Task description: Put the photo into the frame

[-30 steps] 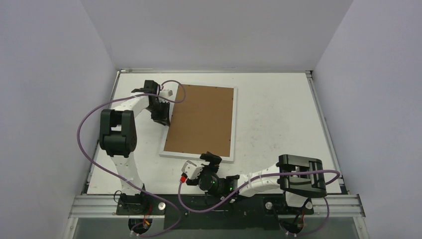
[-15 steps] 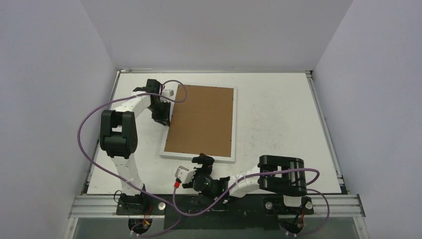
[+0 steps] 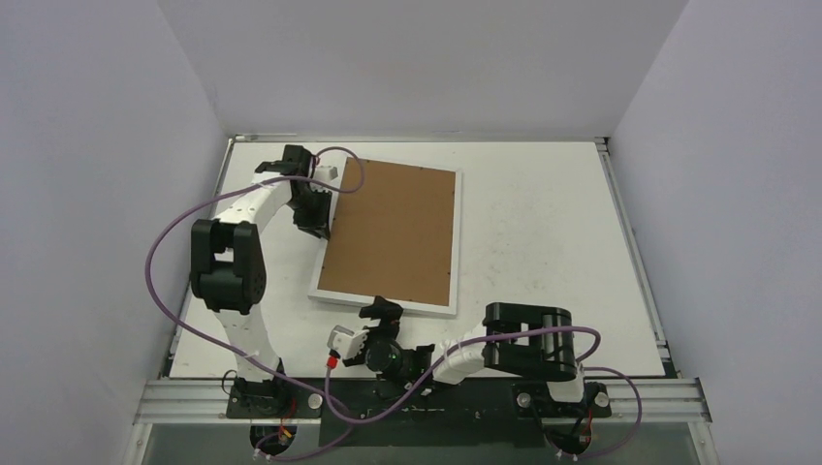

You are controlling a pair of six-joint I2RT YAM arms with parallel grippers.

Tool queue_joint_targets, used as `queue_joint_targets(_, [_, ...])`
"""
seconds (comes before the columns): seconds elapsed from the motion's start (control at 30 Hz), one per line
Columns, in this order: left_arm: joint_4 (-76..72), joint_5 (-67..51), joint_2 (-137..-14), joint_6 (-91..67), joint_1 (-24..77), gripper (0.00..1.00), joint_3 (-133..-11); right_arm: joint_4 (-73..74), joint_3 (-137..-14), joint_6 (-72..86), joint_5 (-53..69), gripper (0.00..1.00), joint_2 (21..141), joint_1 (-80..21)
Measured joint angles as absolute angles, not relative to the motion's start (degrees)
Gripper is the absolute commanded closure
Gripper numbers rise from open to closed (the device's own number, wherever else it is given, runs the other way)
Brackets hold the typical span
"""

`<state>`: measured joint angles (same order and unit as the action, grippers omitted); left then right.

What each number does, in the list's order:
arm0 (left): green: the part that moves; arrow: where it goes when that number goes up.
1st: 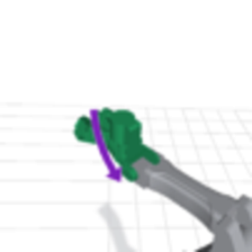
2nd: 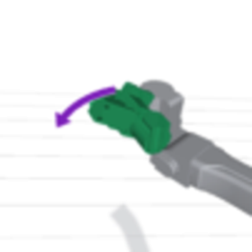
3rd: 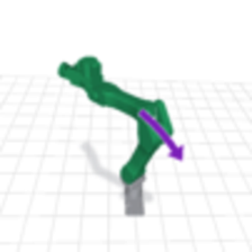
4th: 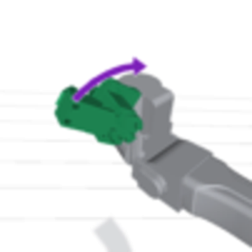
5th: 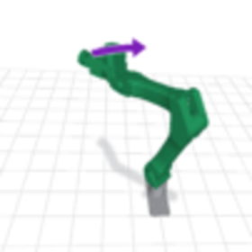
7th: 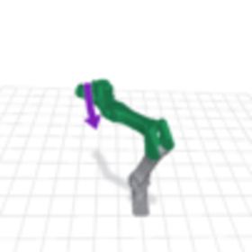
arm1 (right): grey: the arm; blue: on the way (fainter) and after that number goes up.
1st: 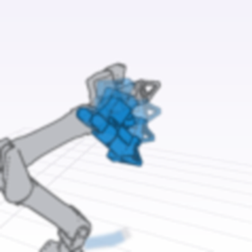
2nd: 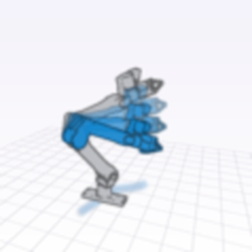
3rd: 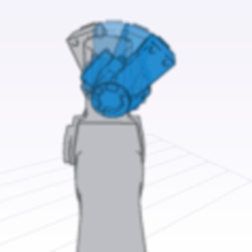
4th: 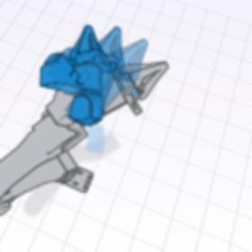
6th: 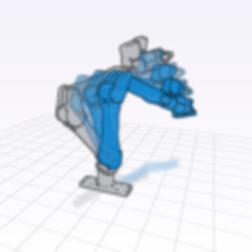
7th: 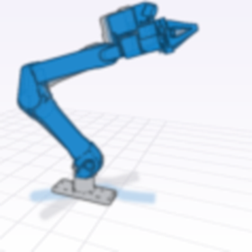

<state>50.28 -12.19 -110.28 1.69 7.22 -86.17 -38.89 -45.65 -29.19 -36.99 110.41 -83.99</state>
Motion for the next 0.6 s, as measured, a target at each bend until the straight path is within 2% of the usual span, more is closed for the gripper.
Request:
queue_joint_targets(0.33, [52.29,-11.68,-108.16,1.69,7.84,1.0,-86.65,-46.22,-49.08,-33.21,-40.18,0.1,116.2,-83.22])
queue_joint_targets(0.53, [53.01,-11.35,-108.16,1.69,7.97,1.0,-86.65,-55.66,-50.89,-38.59,-45.01,0.0,120.66,-82.67])
queue_joint_targets(0.6, [53.17,-11.25,-108.12,1.69,8.05,1.0,-86.65,-58.13,-51.42,-40.23,-46.24,0.08,121.78,-82.56])
